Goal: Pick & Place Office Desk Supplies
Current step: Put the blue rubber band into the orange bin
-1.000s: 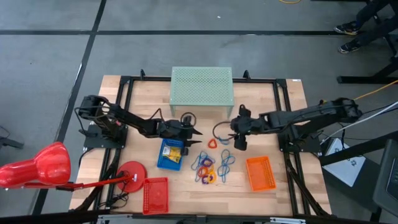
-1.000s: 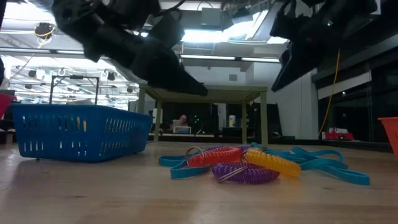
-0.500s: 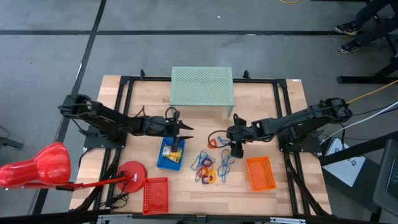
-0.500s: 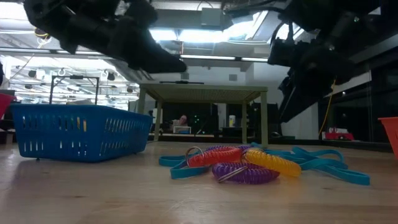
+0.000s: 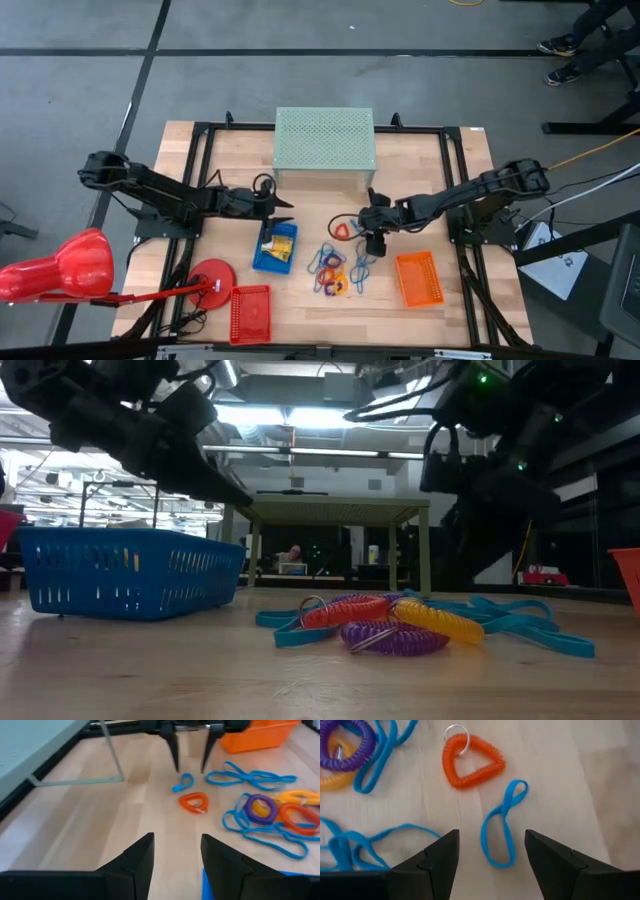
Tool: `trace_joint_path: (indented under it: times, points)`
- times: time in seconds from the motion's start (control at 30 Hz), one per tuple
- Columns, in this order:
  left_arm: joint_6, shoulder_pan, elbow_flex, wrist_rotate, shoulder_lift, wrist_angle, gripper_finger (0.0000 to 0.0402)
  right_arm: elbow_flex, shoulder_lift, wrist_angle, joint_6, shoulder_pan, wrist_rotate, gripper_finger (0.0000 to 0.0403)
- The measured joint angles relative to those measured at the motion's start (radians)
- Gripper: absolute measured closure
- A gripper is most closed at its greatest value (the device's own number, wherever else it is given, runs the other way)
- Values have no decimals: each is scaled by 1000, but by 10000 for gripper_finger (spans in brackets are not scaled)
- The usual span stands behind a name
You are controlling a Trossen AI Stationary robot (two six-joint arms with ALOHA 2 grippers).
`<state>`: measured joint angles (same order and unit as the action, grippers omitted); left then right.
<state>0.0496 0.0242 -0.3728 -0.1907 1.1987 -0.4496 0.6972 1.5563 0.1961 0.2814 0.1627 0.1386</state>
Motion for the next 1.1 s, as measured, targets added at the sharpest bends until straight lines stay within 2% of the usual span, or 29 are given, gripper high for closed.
trace_joint_path:
  times: [0.43,0.6,0.8,1.03,1.1]
  points:
    - [3,0,5,-25,-54,102,242,0,64,-49,33,-13,0,178]
    - [4,0,5,-26,-54,106,242,2,82,-47,57,-29,6,198]
    - [6,0,5,-25,-54,106,242,3,86,-47,78,-42,12,264]
    - [2,0,5,-25,-54,106,242,3,87,-51,78,-51,4,385]
    - [1,0,5,-25,-54,106,242,3,87,-51,79,-51,3,393]
